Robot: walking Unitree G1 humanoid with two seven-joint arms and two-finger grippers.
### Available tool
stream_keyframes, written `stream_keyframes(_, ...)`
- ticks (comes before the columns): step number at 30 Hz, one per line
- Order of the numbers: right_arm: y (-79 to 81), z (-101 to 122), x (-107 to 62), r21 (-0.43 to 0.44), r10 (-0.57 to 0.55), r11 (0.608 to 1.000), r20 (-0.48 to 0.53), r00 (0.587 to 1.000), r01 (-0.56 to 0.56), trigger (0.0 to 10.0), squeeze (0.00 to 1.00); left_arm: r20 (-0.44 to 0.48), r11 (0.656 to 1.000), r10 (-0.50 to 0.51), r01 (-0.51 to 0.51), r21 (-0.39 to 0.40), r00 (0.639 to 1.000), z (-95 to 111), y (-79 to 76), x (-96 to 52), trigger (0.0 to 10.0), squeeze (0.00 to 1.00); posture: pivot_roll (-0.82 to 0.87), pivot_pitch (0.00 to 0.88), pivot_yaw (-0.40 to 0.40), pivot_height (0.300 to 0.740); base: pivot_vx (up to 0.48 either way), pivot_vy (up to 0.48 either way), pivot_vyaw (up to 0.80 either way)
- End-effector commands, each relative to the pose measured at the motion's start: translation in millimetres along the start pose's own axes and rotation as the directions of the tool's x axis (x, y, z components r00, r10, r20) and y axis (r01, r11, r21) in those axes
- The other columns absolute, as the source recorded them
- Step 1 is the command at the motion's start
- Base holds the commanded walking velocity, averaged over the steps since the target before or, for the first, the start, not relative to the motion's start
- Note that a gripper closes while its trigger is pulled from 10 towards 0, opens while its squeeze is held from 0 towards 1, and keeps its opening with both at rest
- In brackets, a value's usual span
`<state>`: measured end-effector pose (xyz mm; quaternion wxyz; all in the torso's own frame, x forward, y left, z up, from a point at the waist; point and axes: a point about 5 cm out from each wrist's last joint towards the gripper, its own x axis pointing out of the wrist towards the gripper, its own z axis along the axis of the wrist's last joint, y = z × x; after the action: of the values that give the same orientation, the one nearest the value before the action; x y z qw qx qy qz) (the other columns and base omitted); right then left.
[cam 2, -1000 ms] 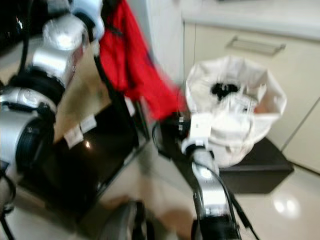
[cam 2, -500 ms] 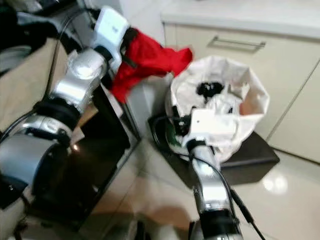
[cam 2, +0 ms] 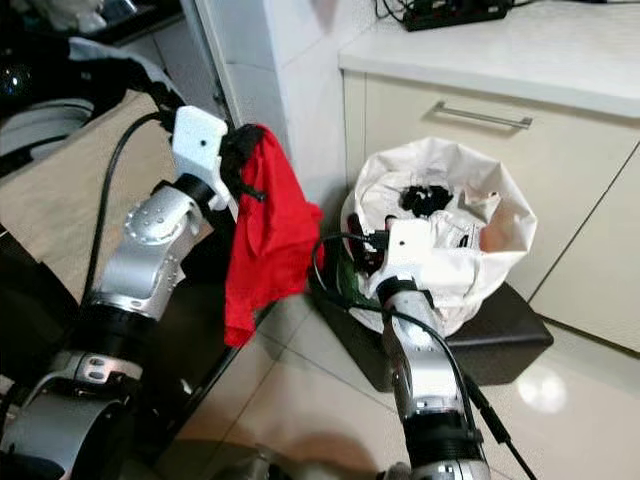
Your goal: Clothes washing
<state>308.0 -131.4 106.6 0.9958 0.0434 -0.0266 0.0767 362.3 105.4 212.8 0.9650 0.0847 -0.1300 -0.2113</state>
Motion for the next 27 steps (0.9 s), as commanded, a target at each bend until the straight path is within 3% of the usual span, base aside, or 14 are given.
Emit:
stream_keyframes(1, 3.2, 1.1, 3.6, -0.019, 0.010, 1.000, 0.005, 1.000, -0.009, 10.0, 0.00, 0.015, 1.000, 0.016, -0.016, 0.019, 1.000, 6.4, 2.6, -0.9, 10.0, 0.00, -0.12, 0.000, 0.109, 0.740, 0.000, 0.000, 0.00)
stream_keyframes(6, 12.6, 6.8, 8.7, -0.044, 0.061, 0.997, 0.034, 0.998, -0.059, 10.0, 0.00, 0.008, 0.999, 0.013, -0.013, 0.047, 1.000, 7.0, -7.7, -3.5, 10.0, 0.00, -0.12, 0.000, 0.100, 0.740, 0.000, 0.000, 0.17)
stream_keyframes(17, 5.3, 6.2, 10.1, -0.032, 0.038, 0.999, 0.039, 0.999, -0.037, 10.0, 0.00, -0.036, 0.996, -0.003, 0.006, 0.086, 0.999, 0.5, -19.5, -4.7, 10.0, 0.00, -0.14, 0.000, 0.112, 0.740, 0.000, -0.446, 0.00)
stream_keyframes(27, 3.5, 2.9, 10.3, -0.034, 0.028, 0.999, 0.025, 0.999, -0.027, 10.0, 0.07, -0.075, 0.999, 0.009, -0.005, 0.053, 0.997, -6.4, -19.8, -2.7, 10.0, 0.00, -0.14, 0.000, 0.118, 0.740, 0.000, -0.437, 0.00)
